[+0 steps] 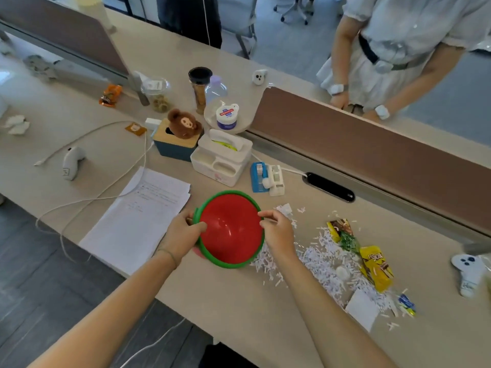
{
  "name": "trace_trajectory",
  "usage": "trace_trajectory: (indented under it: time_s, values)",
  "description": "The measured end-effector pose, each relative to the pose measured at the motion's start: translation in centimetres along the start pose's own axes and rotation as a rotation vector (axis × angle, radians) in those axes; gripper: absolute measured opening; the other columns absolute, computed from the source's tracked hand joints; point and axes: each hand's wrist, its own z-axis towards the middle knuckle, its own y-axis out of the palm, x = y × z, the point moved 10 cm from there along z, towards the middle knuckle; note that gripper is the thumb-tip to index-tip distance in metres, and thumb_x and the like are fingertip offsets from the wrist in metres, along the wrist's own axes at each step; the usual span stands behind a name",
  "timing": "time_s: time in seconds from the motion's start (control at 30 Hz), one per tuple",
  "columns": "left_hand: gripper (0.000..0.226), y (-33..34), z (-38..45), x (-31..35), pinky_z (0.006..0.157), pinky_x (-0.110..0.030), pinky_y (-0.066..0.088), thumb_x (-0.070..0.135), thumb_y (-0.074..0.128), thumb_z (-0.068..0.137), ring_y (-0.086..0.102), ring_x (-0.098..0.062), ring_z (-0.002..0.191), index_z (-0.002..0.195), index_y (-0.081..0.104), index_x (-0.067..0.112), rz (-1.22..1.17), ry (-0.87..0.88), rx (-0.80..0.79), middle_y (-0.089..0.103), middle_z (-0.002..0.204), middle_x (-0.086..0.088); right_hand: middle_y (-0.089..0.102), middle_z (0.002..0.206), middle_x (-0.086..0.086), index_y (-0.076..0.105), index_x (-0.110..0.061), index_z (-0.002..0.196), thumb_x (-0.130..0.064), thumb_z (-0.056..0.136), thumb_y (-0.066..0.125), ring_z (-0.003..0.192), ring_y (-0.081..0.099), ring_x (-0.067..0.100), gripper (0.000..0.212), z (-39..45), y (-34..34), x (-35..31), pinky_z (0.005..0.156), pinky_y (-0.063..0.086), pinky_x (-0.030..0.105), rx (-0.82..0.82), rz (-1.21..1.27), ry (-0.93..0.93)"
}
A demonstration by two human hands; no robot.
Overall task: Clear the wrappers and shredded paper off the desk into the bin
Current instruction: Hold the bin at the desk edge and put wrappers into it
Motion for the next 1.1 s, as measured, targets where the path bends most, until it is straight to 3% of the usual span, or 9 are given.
trace_trajectory:
  time_s: [0.07, 0.23, 0.43, 0.57, 0.63, 0.67, 0.77, 0.87, 1.1]
  values:
    - [0.014, 1.2, -1.2, 0.5, 0.047, -0.032, 0.057, -0.004, 0.066, 0.086, 0.064, -0.026, 0.068, 0.087, 0.056, 0.005, -0.003, 0.028, -0.001, 0.055, 0.083, -0.015, 0.069, 0.101, -0.011, 0.071, -0.027, 0.092, -0.010, 0.090, 0.057, 0.090, 0.063, 0.003, 0.022, 0.4, -3.0, 0.8, 0.069, 0.047, 0.021, 0.067, -0.016, -0.032]
    - [0.020, 3.6, -3.1, 1.3, 0.052, -0.046, 0.063, 0.000, 0.074, 0.085, 0.072, -0.047, 0.082, 0.093, 0.055, 0.003, -0.034, 0.043, 0.024, 0.055, 0.092, -0.018, 0.065, 0.109, -0.004, 0.065, -0.032, 0.096, -0.018, 0.081, 0.053, 0.076, 0.062, 0.015, 0.025, 3.1, -10.6, 5.2, 0.061, 0.049, 0.034, 0.136, -0.234, 0.008]
    - [0.020, 5.8, -4.7, 2.2, 0.044, -0.031, 0.058, -0.003, 0.070, 0.090, 0.069, -0.027, 0.065, 0.105, 0.058, -0.002, -0.066, 0.043, 0.054, 0.054, 0.085, -0.012, 0.062, 0.108, 0.004, 0.050, -0.030, 0.112, -0.020, 0.076, 0.063, 0.093, 0.066, 0.031, 0.040, 5.7, -11.4, 14.1, 0.079, 0.059, 0.047, -0.091, -0.408, 0.282]
    - [0.018, 5.9, -4.7, 2.1, 0.042, -0.028, 0.056, -0.006, 0.069, 0.089, 0.068, -0.029, 0.066, 0.101, 0.058, 0.001, -0.058, 0.046, 0.118, 0.055, 0.088, -0.016, 0.069, 0.101, 0.001, 0.052, -0.030, 0.107, -0.019, 0.075, 0.066, 0.090, 0.071, 0.031, 0.036, 7.0, -9.7, 17.2, 0.082, 0.061, 0.049, -0.110, -0.355, 0.284]
    - [0.020, 5.8, -4.7, 2.1, 0.042, -0.029, 0.056, -0.005, 0.070, 0.087, 0.069, -0.030, 0.069, 0.095, 0.057, 0.009, -0.049, 0.047, 0.146, 0.055, 0.089, -0.017, 0.072, 0.095, 0.002, 0.057, -0.030, 0.091, -0.019, 0.074, 0.062, 0.085, 0.072, 0.030, 0.021, 7.8, -9.5, 17.6, 0.080, 0.061, 0.047, -0.069, -0.375, 0.264]
    - [0.022, 5.8, -4.7, 2.0, 0.043, -0.030, 0.056, -0.005, 0.070, 0.087, 0.069, -0.029, 0.068, 0.093, 0.057, 0.011, -0.040, 0.051, 0.155, 0.056, 0.088, -0.016, 0.074, 0.089, 0.004, 0.060, -0.027, 0.079, -0.017, 0.076, 0.059, 0.081, 0.073, 0.029, 0.011, 8.0, -9.6, 17.3, 0.078, 0.061, 0.045, -0.043, -0.406, 0.254]
    - [0.021, 5.8, -4.9, 1.6, 0.048, -0.043, 0.061, -0.003, 0.072, 0.084, 0.067, -0.028, 0.068, 0.088, 0.056, 0.009, -0.048, 0.041, 0.194, 0.054, 0.081, -0.012, 0.073, 0.070, 0.005, 0.067, -0.017, 0.063, -0.012, 0.083, 0.051, 0.070, 0.072, 0.028, 0.026, 8.6, -10.2, 15.9, 0.069, 0.061, 0.041, 0.003, -0.494, 0.170]
    - [0.023, 6.0, -5.1, 0.8, 0.061, -0.061, 0.062, 0.003, 0.077, 0.080, 0.067, -0.036, 0.072, 0.094, 0.058, 0.001, -0.057, 0.018, 0.212, 0.054, 0.076, -0.006, 0.072, 0.065, -0.001, 0.071, -0.017, 0.066, -0.011, 0.083, 0.052, 0.063, 0.072, 0.021, 0.026, 7.4, -11.2, 12.8, 0.065, 0.061, 0.039, 0.039, -0.436, 0.124]
    - [0.042, 5.2, -5.7, 0.5, 0.067, -0.067, 0.061, 0.037, 0.080, 0.055, 0.070, -0.049, 0.085, 0.084, 0.056, 0.017, -0.168, -0.023, 0.239, 0.051, 0.075, 0.000, 0.074, 0.074, 0.004, 0.069, -0.016, 0.081, -0.013, 0.091, 0.068, 0.062, 0.074, 0.015, 0.011, 4.5, -13.2, 3.8, 0.060, 0.060, 0.029, 0.088, -0.125, -0.001]
